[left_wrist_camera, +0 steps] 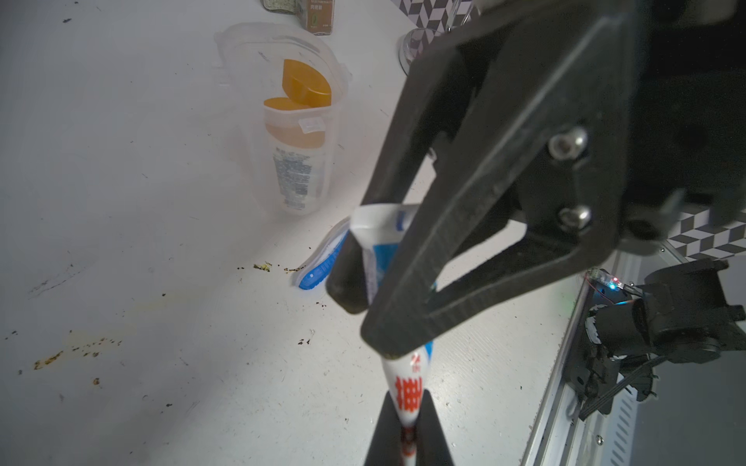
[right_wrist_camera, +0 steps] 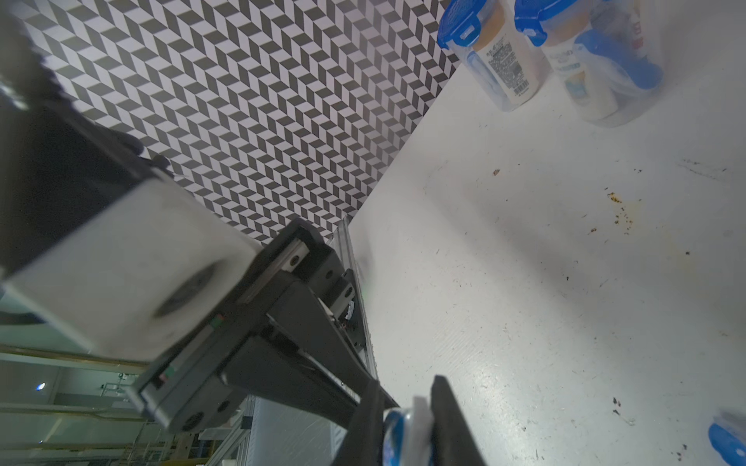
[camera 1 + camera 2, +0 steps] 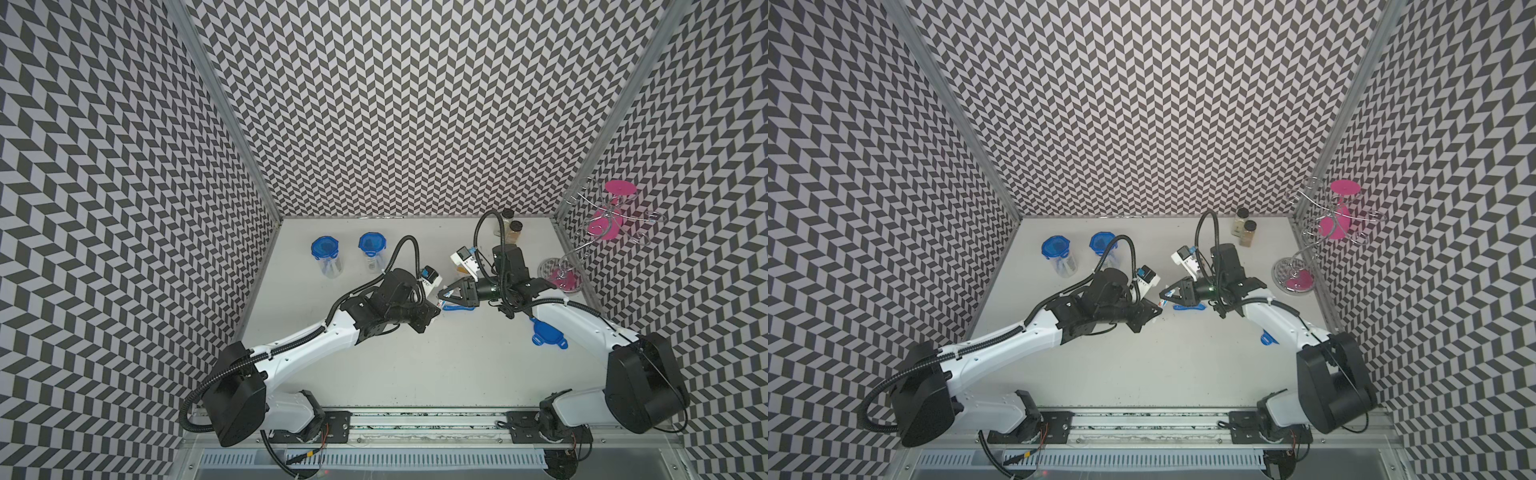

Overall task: Pack away toiletry kits
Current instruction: Pick up the toiletry item from the center of the board.

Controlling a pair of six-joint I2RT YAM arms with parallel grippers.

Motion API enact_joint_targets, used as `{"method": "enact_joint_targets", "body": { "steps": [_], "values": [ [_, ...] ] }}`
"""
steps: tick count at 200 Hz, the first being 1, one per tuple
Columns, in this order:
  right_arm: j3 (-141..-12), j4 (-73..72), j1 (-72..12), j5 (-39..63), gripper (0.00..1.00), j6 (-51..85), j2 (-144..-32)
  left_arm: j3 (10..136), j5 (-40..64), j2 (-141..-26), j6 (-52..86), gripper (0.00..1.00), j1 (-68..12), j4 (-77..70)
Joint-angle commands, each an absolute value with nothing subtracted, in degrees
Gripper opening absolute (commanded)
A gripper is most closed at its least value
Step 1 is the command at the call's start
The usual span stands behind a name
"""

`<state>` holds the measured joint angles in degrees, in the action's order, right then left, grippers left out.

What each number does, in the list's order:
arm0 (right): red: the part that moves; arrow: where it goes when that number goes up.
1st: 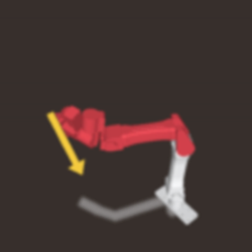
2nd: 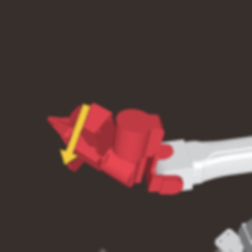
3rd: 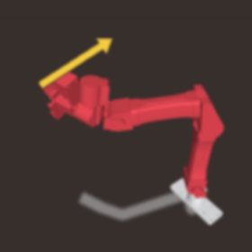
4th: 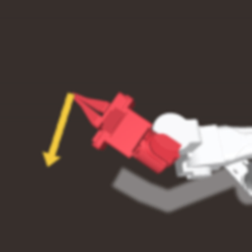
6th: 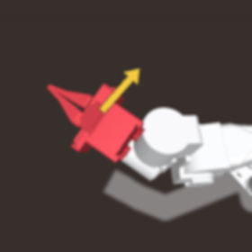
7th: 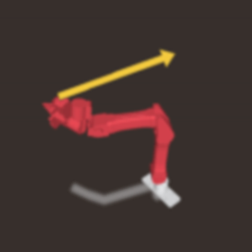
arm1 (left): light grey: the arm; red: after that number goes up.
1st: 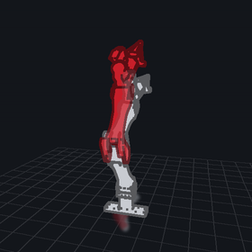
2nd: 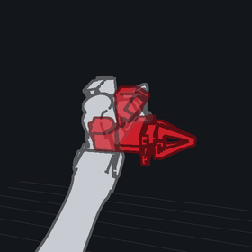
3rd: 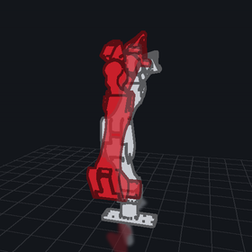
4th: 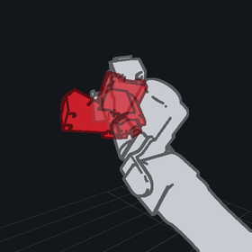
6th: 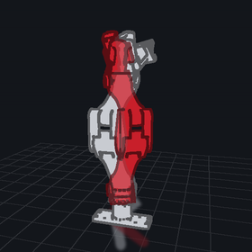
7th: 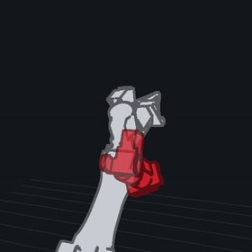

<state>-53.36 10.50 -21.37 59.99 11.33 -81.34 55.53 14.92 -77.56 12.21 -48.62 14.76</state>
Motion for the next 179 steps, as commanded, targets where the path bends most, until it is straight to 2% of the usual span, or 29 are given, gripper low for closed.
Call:
{"method": "enact_joint_targets", "body": {
  "steps": [1,42,65,85,120,179],
  "values": [
    [-56.3,11.2,-21.4,56.5,0.00,8.7,-80.6,57.7,13.6,-78.0,13.1,0.23,-48.7,13.1],
    [-65.6,17.2,-19.8,39.2,0.00,5.7,-79.2,57.4,14.6,-76.9,16.4,0.63,-45.9,11.5],
    [-67.3,13.4,-19.3,26.4,0.00,5.7,-77.8,54.5,16.9,-75.0,19.0,0.78,-42.5,8.7],
    [-69.8,12.2,-19.1,18.0,0.00,5.4,-79.2,54.3,16.7,-75.3,18.3,0.81,-41.4,10.3],
    [-74.0,13.8,-19.2,10.9,0.00,3.0,-84.1,55.2,14.1,-76.4,16.2,0.81,-41.5,13.6],
    [-73.0,11.3,-19.2,7.3,0.00,1.8,-85.9,56.7,13.6,-78.5,15.8,0.81,-41.5,13.9]
  ]
}}
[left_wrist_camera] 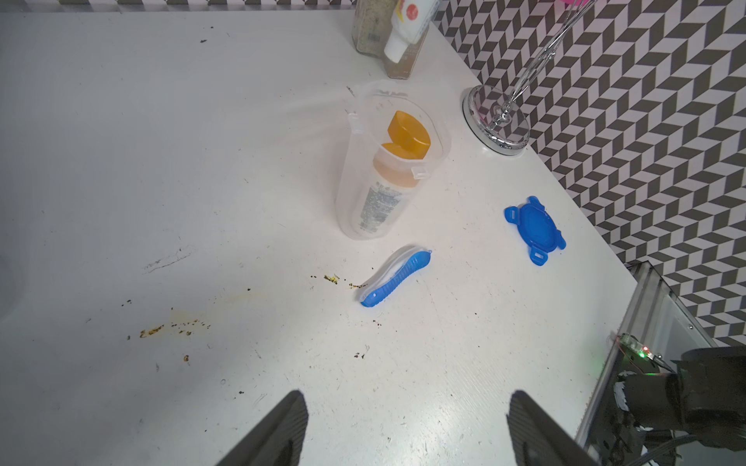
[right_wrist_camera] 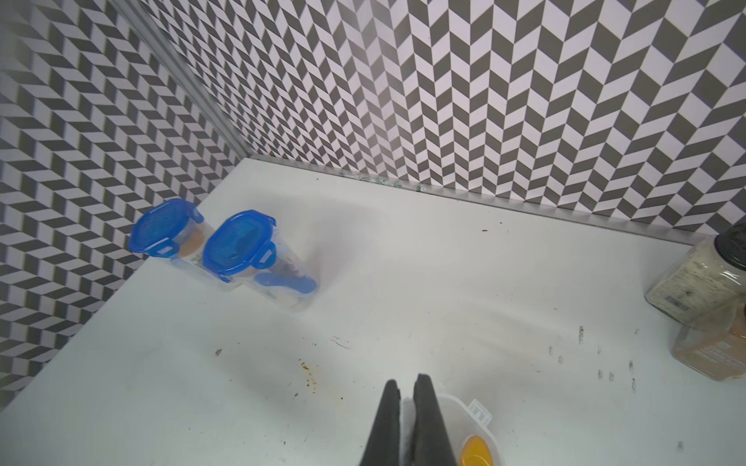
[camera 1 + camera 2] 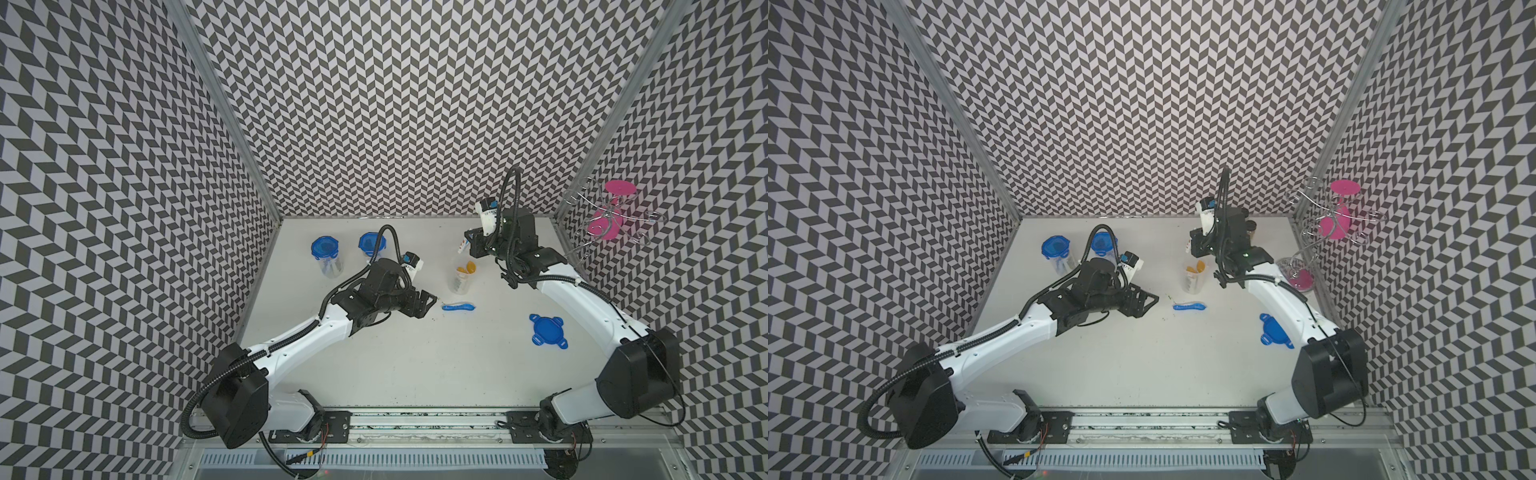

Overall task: Pack away toiletry kits
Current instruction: Pick up the toiletry item from the center of the board, then place the toiletry item into the container.

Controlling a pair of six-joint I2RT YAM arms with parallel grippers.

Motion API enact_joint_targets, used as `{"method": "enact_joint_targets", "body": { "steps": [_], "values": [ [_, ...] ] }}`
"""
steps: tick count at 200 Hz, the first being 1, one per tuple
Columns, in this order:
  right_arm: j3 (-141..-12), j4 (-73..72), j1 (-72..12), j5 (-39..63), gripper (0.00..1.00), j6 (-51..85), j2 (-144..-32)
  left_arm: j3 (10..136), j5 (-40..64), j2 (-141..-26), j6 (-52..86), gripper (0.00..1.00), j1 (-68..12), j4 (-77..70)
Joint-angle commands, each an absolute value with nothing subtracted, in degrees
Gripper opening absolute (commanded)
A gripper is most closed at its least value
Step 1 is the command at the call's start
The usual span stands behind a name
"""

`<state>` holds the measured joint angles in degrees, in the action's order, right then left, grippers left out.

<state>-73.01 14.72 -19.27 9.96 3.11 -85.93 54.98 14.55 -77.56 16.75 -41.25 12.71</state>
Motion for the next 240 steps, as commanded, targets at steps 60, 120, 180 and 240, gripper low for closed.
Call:
{"method": "enact_joint_targets", "body": {
  "steps": [60,120,180,240],
  "values": [
    [-67.2,9.8,-19.2,6.8,0.00,1.1,-85.9,57.6,14.1,-82.4,14.1,0.80,-41.6,12.1],
    [-67.9,12.2,-19.3,7.4,0.00,0.7,-90.4,54.8,17.2,-88.2,14.2,0.75,-41.5,-0.2],
    [-66.7,11.9,-19.3,7.6,0.09,1.3,-90.4,56.0,19.8,-97.7,10.8,0.74,-42.7,-10.5],
    [-66.4,12.4,-19.3,7.5,0.28,1.6,-89.5,57.4,22.1,-106.0,9.9,0.74,-43.4,-16.6]
  ]
}}
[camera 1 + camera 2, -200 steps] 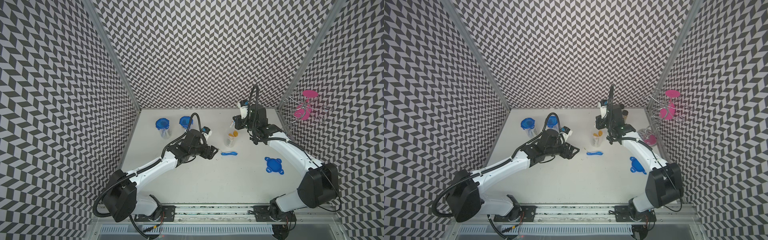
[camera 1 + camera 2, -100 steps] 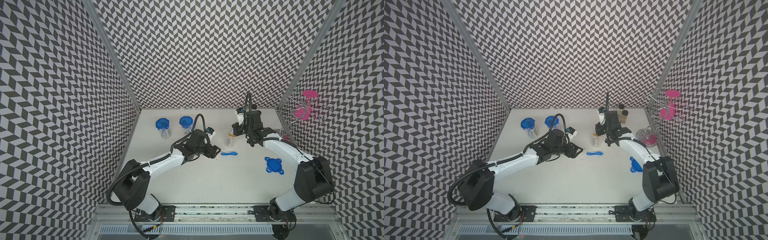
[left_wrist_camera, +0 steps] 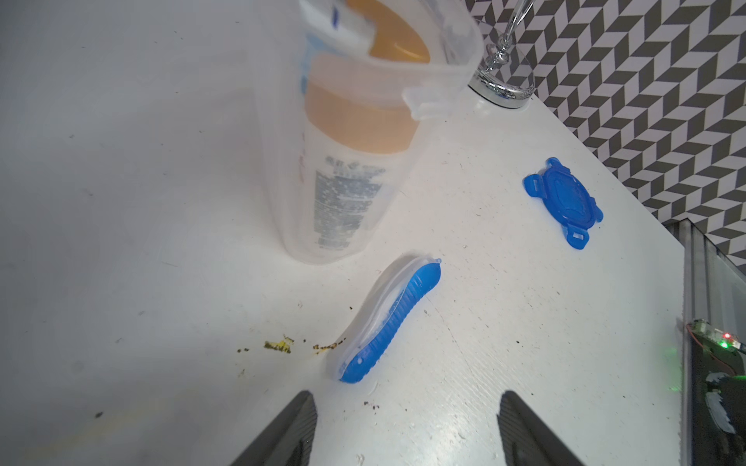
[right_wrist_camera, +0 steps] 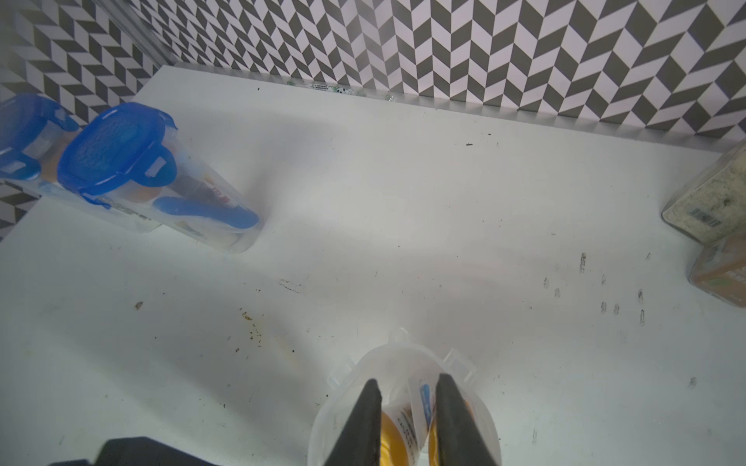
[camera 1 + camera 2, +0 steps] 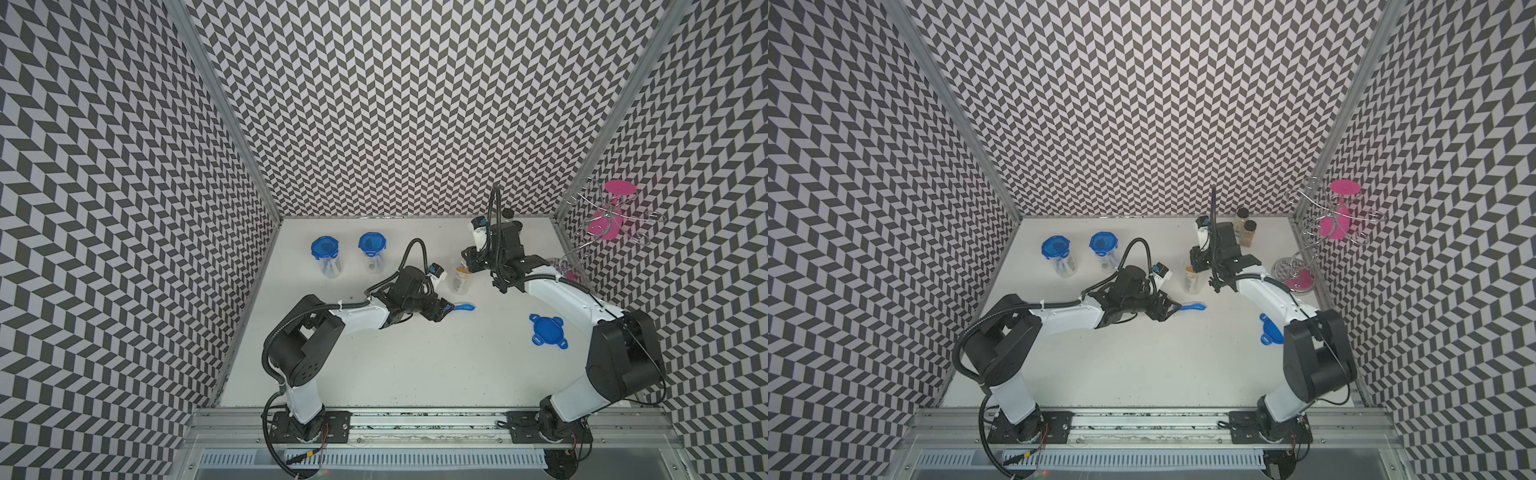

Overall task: Pack away toiletry kits
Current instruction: Place the toiletry item into the container.

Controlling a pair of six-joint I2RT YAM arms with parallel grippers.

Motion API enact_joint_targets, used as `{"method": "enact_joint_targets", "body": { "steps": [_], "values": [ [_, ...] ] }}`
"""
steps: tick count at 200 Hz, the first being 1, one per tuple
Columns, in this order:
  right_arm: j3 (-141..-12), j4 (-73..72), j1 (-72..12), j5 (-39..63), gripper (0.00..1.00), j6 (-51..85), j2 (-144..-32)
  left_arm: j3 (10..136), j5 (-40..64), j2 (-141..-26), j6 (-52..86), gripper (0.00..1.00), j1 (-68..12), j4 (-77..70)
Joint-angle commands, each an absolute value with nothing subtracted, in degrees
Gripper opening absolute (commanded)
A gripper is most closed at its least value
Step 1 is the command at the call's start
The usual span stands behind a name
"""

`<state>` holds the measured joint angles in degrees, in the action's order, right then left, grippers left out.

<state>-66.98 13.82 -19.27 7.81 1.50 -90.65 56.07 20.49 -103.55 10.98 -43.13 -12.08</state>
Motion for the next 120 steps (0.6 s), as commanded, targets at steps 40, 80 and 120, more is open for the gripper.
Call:
{"method": "enact_joint_targets", "body": {
  "steps": [40,80,120],
  "values": [
    [-68.0,15.2,-19.2,8.9,0.33,3.6,-86.0,57.0,21.1,-109.2,10.8,0.74,-43.6,-20.1],
    [-66.2,18.8,-18.8,8.8,0.38,7.0,-81.0,56.5,16.4,-110.6,9.3,0.75,-44.8,-21.8],
    [-64.1,20.9,-17.7,9.7,0.40,9.3,-77.7,58.4,14.8,-113.9,8.3,0.74,-45.0,-22.0]
  ]
}}
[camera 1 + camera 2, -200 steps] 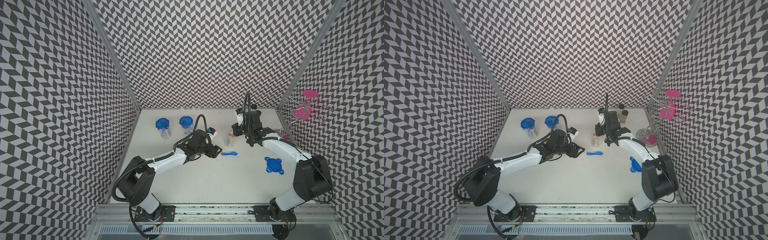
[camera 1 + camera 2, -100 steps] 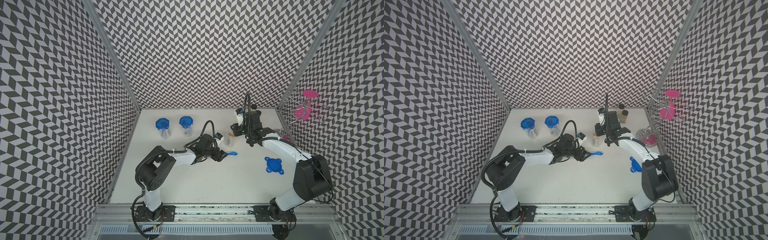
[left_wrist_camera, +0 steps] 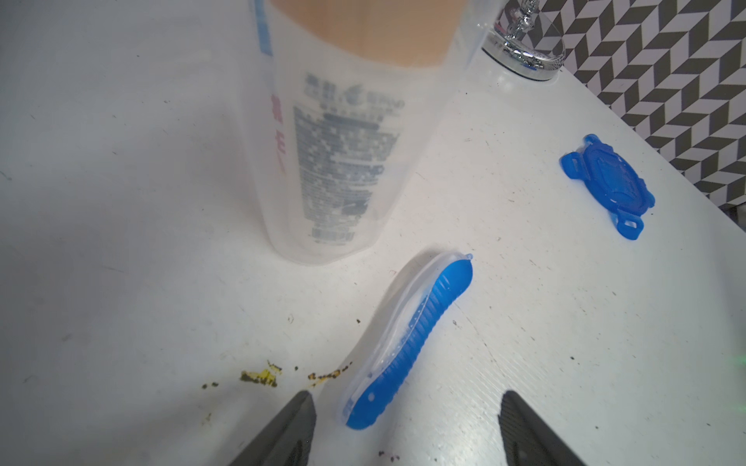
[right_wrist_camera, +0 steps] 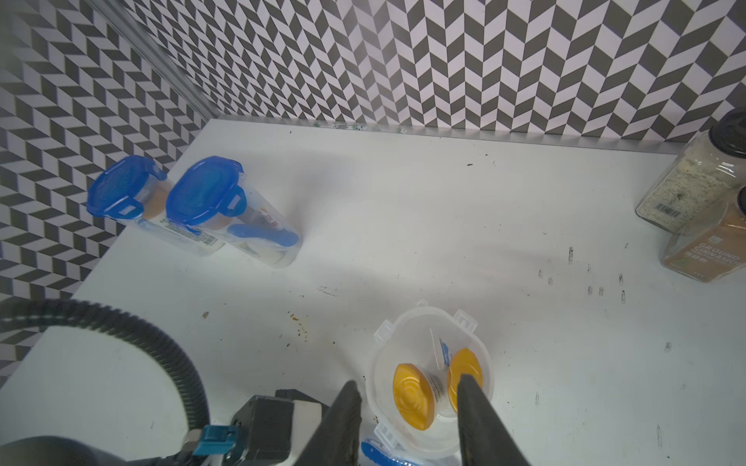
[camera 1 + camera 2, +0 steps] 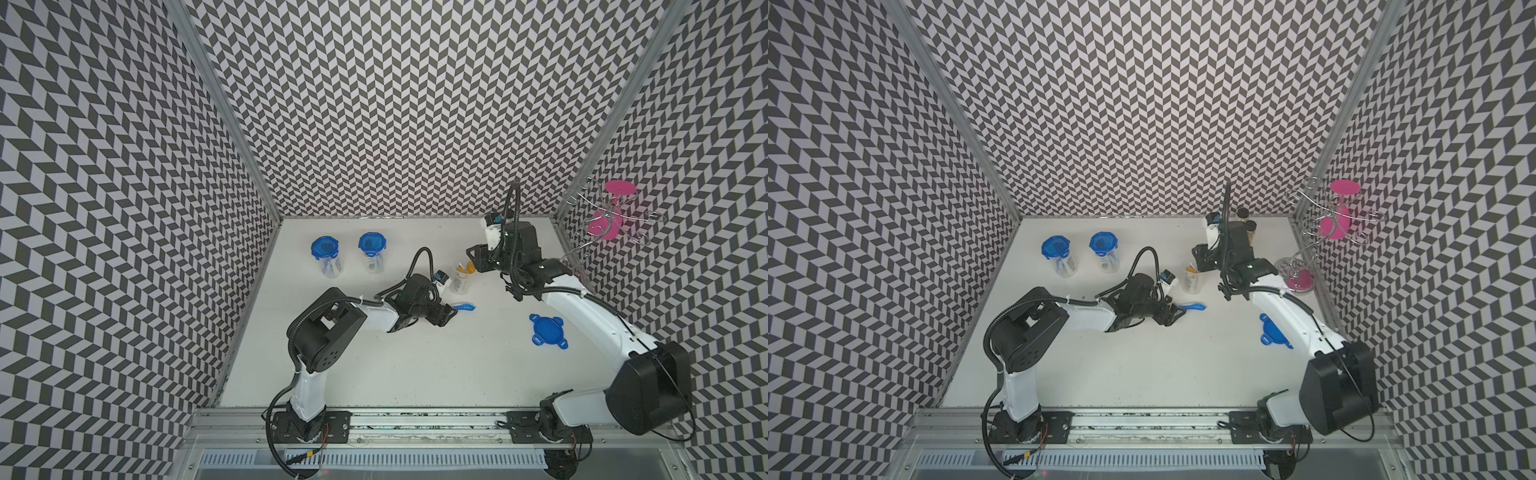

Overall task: Pack away toiletry kits
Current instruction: Place the toiletry item into the container, then pick up the toiletry item from the center of the board.

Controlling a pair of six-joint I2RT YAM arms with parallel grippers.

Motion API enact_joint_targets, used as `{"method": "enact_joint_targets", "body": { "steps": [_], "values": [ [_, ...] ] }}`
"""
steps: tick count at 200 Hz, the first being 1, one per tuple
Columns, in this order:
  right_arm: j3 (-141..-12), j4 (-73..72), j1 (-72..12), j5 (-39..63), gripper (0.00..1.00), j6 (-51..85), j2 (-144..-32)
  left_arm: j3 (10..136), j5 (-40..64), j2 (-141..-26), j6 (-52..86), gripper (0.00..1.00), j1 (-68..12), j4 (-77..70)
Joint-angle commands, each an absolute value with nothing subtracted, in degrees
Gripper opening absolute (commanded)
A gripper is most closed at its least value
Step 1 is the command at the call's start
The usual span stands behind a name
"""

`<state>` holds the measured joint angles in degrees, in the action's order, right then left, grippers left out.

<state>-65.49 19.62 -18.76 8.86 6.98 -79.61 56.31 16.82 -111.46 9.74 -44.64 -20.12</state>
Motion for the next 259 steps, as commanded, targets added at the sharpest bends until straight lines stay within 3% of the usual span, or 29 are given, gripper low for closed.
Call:
{"method": "enact_joint_targets", "body": {
  "steps": [1,35,102,129,189,233,259],
  "values": [
    [-64.1,21.0,-17.6,9.8,0.40,9.4,-77.7,58.5,14.8,-114.0,8.2,0.74,-45.0,-22.0],
    [-63.0,21.4,-13.6,12.8,0.40,11.8,-76.4,59.7,13.9,-116.7,7.4,0.73,-46.0,-21.9],
    [-60.5,21.4,-8.3,16.2,0.40,13.1,-75.3,58.9,14.4,-118.6,8.7,0.54,-48.7,-21.1],
    [-59.9,21.3,-7.6,15.9,0.39,13.2,-74.7,57.5,13.1,-118.2,9.1,0.51,-50.1,-20.7],
    [-58.9,21.3,-7.1,15.6,0.38,13.1,-73.9,57.3,-2.1,-119.9,8.2,0.42,-52.5,-17.4],
    [-60.2,21.7,-7.1,15.3,0.38,13.5,-74.0,56.0,-8.5,-119.9,8.0,0.29,-54.1,-16.6],
    [-60.3,22.0,-7.1,16.5,0.47,14.1,-73.2,55.8,-9.1,-119.8,7.5,0.10,-54.6,-16.2]
  ]
}}
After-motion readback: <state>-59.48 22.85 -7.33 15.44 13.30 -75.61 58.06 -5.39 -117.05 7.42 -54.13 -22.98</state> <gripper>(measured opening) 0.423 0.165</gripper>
